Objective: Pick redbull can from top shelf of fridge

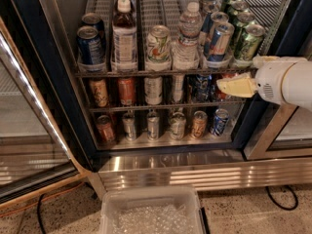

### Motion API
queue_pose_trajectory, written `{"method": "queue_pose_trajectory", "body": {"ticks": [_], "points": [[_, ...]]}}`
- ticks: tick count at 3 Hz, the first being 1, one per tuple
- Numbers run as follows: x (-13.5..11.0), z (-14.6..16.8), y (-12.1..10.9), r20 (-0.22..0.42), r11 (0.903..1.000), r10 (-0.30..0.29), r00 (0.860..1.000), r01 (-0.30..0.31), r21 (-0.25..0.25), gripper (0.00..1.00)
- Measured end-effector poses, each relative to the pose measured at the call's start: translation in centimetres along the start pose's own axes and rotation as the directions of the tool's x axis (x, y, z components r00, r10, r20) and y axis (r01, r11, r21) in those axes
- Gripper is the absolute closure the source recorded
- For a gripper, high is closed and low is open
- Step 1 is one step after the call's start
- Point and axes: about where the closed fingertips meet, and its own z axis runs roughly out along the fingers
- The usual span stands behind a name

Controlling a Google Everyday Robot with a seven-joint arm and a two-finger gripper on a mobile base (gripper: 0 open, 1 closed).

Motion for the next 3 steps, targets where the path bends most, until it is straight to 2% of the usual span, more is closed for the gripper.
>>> {"method": "queue_pose_trajectory", "body": {"ticks": [1,2,3], "points": [[-1.2,1.5,-0.7,0.035,0.9999,-0.005,0.999,0.004,0.015,0.24],[-2.6,2.9,-1.5,0.074,0.9995,0.001,0.997,-0.004,0.032,0.27],[-2.6,2.9,-1.5,0.074,0.9995,0.001,0.997,-0.004,0.032,0.25]]}}
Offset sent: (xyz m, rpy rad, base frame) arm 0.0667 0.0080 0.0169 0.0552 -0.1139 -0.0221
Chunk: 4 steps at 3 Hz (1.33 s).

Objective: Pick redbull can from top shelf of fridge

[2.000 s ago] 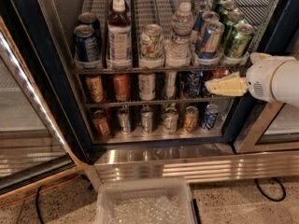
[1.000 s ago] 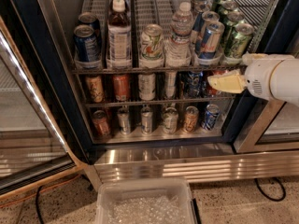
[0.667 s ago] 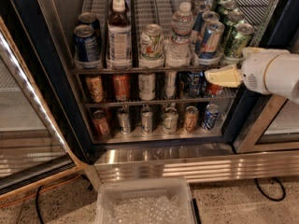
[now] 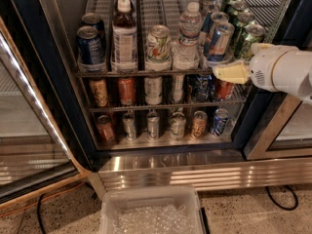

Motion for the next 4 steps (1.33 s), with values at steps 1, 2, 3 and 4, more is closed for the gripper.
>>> {"method": "queue_pose_trajectory", "body": {"ticks": [1,2,3,4], "points": [[0.0,0.0,0.0,0.000,1.0000,0.000,1.000,0.000,0.000,0.22],[-0.4,0.6,0.3,0.018,0.9999,0.017,1.000,-0.017,-0.001,0.32],[-1.4,2.1,0.6,0.059,0.9998,0.019,0.998,-0.019,-0.001,0.39],[-2.4,3.1,0.4,0.096,0.9998,0.014,0.995,-0.016,0.015,0.41]]}}
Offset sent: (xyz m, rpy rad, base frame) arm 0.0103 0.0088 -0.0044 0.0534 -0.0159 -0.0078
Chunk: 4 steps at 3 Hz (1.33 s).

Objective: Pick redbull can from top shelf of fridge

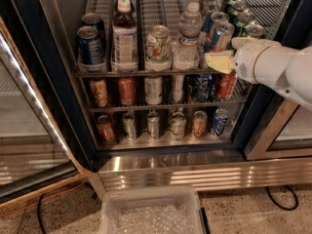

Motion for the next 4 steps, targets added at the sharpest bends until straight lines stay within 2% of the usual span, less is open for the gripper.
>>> {"method": "queue_pose_trajectory", "body": {"ticks": [2,4], "points": [[-0.5,0.9,-1.2,0.036,0.9987,0.004,0.999,-0.005,0.050,0.39],[0.2,1.9,-1.8,0.040,0.9965,0.027,0.999,-0.030,0.077,0.38]]}}
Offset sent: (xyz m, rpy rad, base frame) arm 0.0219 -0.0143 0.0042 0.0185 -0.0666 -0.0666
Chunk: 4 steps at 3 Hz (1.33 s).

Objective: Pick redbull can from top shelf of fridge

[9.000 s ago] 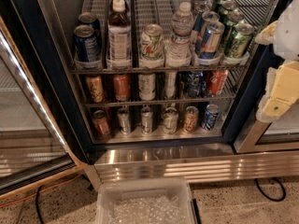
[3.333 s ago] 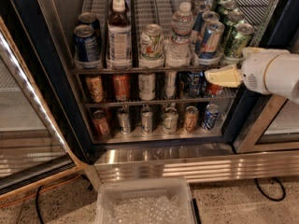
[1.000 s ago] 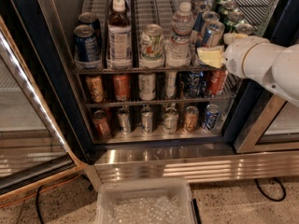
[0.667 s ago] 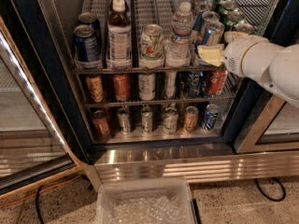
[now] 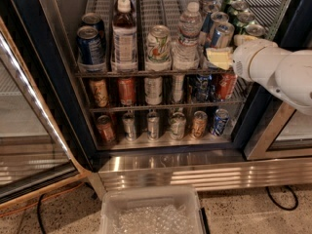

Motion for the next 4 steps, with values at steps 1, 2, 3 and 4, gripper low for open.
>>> {"method": "queue_pose_trajectory", "body": {"ticks": [1,2,3,4], "points": [[0.6,0.6,-0.5,0.001,0.9996,0.018,1.000,-0.018,0.021,0.38],[1.0,1.4,-0.9,0.004,0.9987,0.037,0.999,-0.037,0.035,0.41],[0.9,2.1,-0.9,0.015,0.9980,0.048,0.999,-0.048,0.040,0.43],[1.0,2.9,-0.7,0.021,0.9975,0.059,0.998,-0.060,0.038,0.43]]}}
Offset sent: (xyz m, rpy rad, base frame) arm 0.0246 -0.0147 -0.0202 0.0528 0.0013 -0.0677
